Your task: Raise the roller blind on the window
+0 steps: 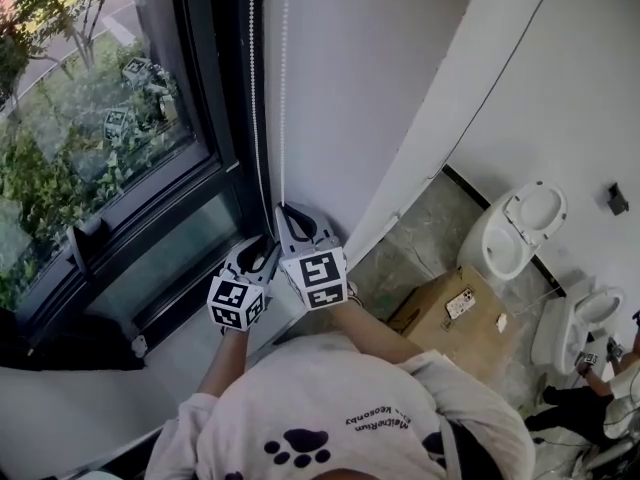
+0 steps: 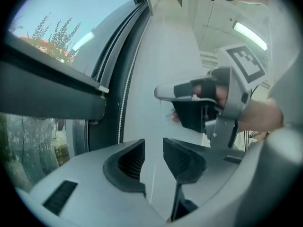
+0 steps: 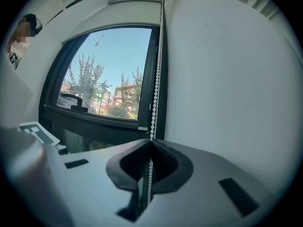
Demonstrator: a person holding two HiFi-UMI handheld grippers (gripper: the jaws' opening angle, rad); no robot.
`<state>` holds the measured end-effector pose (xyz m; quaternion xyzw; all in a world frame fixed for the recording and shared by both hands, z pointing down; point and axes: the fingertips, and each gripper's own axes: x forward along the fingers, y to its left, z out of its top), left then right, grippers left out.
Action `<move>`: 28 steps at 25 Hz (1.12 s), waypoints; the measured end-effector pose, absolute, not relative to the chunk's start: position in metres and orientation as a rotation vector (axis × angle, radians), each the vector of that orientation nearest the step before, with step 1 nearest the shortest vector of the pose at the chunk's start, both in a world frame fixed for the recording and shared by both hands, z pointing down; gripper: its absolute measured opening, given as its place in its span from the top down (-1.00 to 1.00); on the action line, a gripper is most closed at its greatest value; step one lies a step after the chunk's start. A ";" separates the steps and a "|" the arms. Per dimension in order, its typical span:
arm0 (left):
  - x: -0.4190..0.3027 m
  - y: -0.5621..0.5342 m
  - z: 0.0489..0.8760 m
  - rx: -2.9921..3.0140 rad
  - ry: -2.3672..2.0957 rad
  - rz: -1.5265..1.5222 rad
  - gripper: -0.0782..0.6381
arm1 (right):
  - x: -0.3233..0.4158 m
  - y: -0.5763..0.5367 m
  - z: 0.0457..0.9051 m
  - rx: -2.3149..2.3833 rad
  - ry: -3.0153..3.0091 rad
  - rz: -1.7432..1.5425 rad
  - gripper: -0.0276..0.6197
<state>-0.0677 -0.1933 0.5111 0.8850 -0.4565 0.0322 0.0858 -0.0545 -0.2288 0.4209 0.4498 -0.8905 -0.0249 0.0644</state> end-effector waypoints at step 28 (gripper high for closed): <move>-0.047 -0.213 0.269 2.921 -1.444 -0.157 0.55 | -0.062 -0.224 0.418 1.319 -2.739 -0.098 0.88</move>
